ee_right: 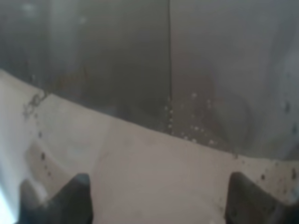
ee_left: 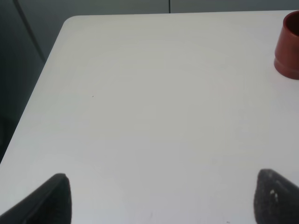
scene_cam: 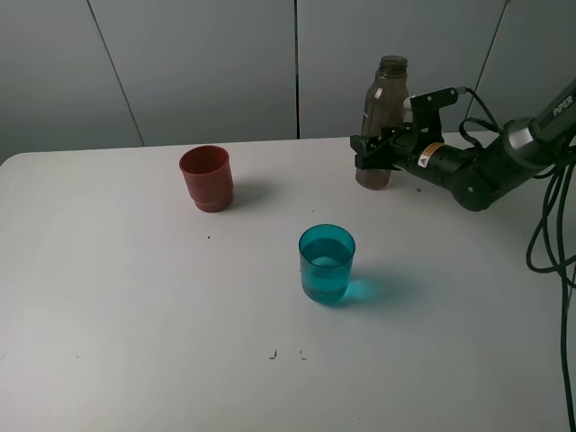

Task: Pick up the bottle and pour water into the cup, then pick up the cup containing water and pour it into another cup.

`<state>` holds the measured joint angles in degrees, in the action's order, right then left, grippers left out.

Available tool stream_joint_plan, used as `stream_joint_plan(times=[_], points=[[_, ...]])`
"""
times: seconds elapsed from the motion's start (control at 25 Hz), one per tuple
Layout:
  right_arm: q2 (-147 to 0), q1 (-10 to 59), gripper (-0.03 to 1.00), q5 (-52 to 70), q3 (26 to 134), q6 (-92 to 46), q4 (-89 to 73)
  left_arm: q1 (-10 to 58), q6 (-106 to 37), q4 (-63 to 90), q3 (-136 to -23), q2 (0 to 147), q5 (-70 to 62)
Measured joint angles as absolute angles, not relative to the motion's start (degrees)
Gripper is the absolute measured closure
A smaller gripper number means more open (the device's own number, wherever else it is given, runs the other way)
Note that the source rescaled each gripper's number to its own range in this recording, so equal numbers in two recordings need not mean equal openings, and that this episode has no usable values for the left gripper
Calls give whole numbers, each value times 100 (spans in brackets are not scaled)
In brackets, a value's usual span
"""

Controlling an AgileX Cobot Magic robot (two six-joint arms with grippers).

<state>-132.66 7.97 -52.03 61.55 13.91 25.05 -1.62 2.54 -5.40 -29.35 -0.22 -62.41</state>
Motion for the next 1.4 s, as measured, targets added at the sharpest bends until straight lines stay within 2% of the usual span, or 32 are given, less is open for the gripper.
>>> stream_joint_plan(times=[0.12, 0.16, 0.2, 0.28, 0.32, 0.4, 0.8, 1.16, 1.4], points=[[-13266, 797, 95, -5203, 6155, 1391, 2505, -162, 254, -540, -2935, -22, -6241], [-13266, 797, 87, -5203, 6155, 1391, 2505, -162, 254, -540, -2935, -22, -6241], [-13266, 797, 70, -5203, 6155, 1391, 2505, -162, 254, -540, -2935, -22, -6241], [-13266, 797, 19, -5203, 6155, 1391, 2529, -162, 254, -540, -2935, -22, -6241], [-13266, 797, 6, -5203, 6155, 1391, 2538, -162, 254, -540, -2935, -22, -6241], [-13266, 797, -1, -5203, 6155, 1445, 2597, -162, 254, -540, -2935, -22, -6241], [-12942, 797, -3, -5168, 5500, 1341, 2660, -162, 243, -540, -2935, -22, -6241], [-12221, 797, -3, -4231, 4866, 1287, 2752, -162, 243, -540, -2935, -22, -6241], [-11568, 797, -3, -4015, 4239, 1279, 2814, -162, 243, -540, -2935, -22, -6241]])
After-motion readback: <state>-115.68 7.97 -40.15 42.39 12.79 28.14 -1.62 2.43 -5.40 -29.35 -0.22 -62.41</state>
